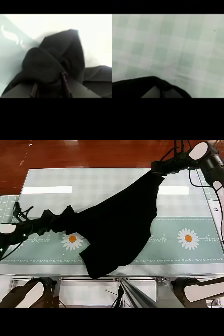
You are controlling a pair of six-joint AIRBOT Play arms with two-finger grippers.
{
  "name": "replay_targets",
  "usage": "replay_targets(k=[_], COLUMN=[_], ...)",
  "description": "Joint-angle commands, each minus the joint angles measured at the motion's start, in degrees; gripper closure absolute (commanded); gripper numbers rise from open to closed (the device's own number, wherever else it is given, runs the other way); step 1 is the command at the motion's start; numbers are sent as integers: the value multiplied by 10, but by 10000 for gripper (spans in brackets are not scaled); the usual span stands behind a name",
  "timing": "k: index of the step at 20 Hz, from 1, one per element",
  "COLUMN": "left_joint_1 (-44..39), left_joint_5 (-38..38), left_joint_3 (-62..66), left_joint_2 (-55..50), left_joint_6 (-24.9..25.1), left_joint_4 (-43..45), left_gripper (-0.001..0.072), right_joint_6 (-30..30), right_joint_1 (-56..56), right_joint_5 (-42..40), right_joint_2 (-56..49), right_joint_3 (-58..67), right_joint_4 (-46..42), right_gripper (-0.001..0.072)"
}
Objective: Fold the shirts.
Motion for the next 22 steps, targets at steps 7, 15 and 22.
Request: replay_targets(k=[7,15,22], left_joint_1=[187,163,107], left_joint_5=[-373,-395,-275], left_joint_3=[92,-57,-82], left_joint_2=[3,84,82], left_joint_6=[68,57,44], left_joint_4=[141,134,43], left_gripper=[210,212,268], right_joint_6=[0,-7,-7], right_joint_1=[0,0,0], right_joint_5=[33,39,40], right_joint_2=[-1,-1,-1], right_joint_3=[1,1,1], right_joint_4=[0,0,1], right_gripper=[696,696,696])
